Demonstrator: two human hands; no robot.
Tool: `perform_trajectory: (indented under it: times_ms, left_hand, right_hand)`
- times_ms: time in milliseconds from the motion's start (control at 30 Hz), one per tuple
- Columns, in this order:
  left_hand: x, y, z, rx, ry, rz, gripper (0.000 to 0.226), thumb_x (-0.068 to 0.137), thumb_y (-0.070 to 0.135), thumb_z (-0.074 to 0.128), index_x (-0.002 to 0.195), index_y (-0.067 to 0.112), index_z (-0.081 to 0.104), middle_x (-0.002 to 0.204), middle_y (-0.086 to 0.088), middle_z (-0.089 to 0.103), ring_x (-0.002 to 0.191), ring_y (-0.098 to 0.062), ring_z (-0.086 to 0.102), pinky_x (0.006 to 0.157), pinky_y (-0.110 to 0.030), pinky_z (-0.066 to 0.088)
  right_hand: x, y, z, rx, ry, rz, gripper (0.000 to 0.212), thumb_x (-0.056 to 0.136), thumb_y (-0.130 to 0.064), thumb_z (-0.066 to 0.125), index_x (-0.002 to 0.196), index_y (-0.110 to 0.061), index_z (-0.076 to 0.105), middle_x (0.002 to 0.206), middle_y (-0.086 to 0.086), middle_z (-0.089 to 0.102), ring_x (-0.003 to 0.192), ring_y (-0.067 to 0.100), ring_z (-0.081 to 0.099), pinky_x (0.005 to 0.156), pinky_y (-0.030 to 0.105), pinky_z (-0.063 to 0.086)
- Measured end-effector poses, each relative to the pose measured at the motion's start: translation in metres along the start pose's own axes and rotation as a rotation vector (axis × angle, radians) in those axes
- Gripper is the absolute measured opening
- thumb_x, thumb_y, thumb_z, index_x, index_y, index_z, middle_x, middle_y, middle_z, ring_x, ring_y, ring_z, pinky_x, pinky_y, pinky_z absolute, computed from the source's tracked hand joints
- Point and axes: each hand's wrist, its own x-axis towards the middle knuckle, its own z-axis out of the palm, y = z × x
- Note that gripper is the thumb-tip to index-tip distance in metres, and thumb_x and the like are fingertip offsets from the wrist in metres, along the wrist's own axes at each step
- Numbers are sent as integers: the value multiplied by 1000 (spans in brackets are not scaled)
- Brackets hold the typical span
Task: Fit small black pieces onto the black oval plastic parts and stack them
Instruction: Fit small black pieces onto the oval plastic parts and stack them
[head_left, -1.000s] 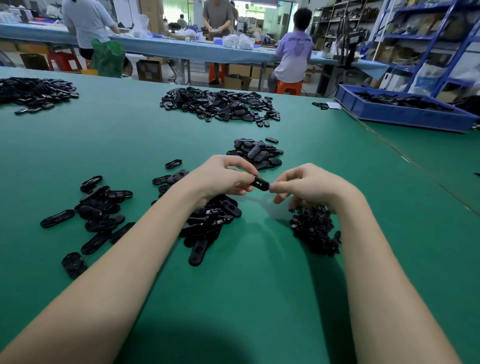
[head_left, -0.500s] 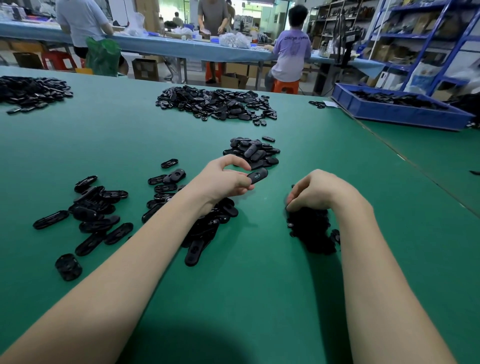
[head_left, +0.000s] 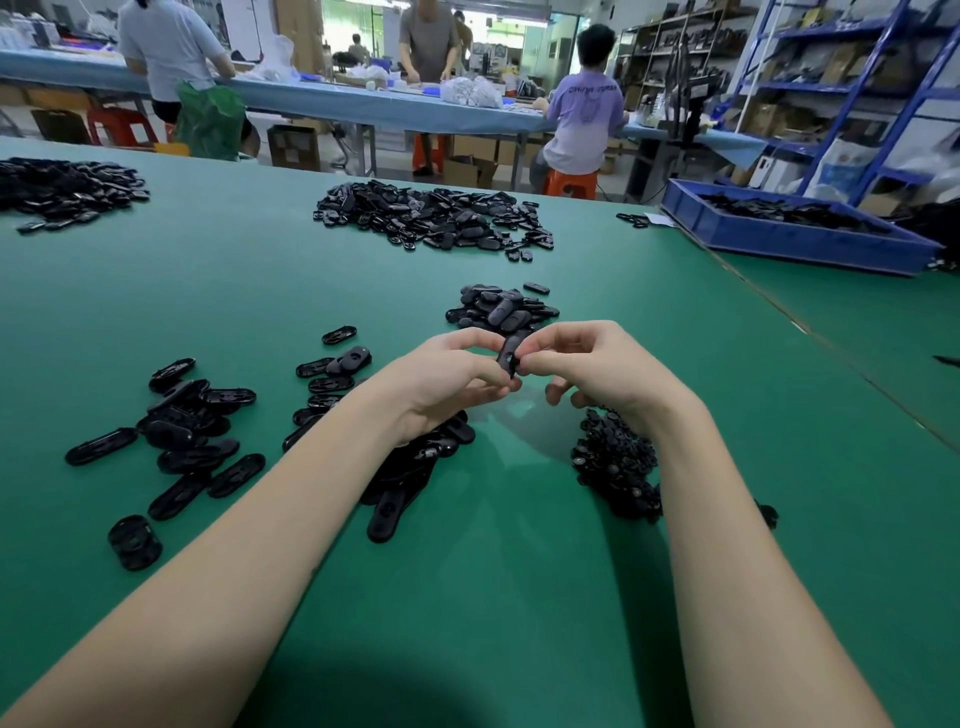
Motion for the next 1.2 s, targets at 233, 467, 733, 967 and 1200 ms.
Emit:
perform_trajectory:
  times_ms: [233, 467, 733, 967, 1200]
  left_hand:
    - [4, -4, -3, 141, 132, 40, 9, 94, 20, 69, 86, 22, 73, 88, 2, 74, 81, -12, 66, 70, -19, 53]
    - [3, -3, -2, 27, 168, 129, 26, 92, 1, 66, 112, 18, 69, 92, -8, 73, 70, -12, 68, 64, -18, 54]
    - [3, -2, -2, 57, 228, 183, 19, 92, 2, 66, 101, 17, 73, 97, -13, 77, 82, -17, 75, 72, -21, 58]
    - [2, -2, 2, 4, 209, 227, 15, 90, 1, 69, 103, 6, 75, 94, -16, 77, 88, -27, 76, 79, -22, 60]
    - [-2, -1, 4, 25, 134, 229, 18, 90, -4, 68, 104, 6, 73, 99, -18, 77, 92, -27, 76, 80, -23, 60]
  right_hand:
    - [3, -1, 2, 26, 32, -1, 9, 89, -15, 77, 92, -20, 70, 80, -6, 73, 52, 6, 56, 46, 14, 37]
    - [4, -1, 5, 22, 56, 34, 8, 86, -15, 76, 86, -23, 74, 80, -5, 74, 53, 7, 56, 50, 18, 35]
    - [7, -1, 3, 69, 142, 72, 11, 86, -15, 76, 79, -23, 77, 71, -6, 67, 52, 8, 51, 44, 15, 32]
    - [8, -1, 4, 85, 176, 107, 7, 80, -19, 78, 75, -24, 78, 65, -12, 66, 57, 10, 45, 40, 13, 30]
    - [10, 3, 3, 107, 228, 110, 3, 78, -20, 80, 78, -23, 80, 67, -4, 60, 58, 11, 39, 39, 14, 28]
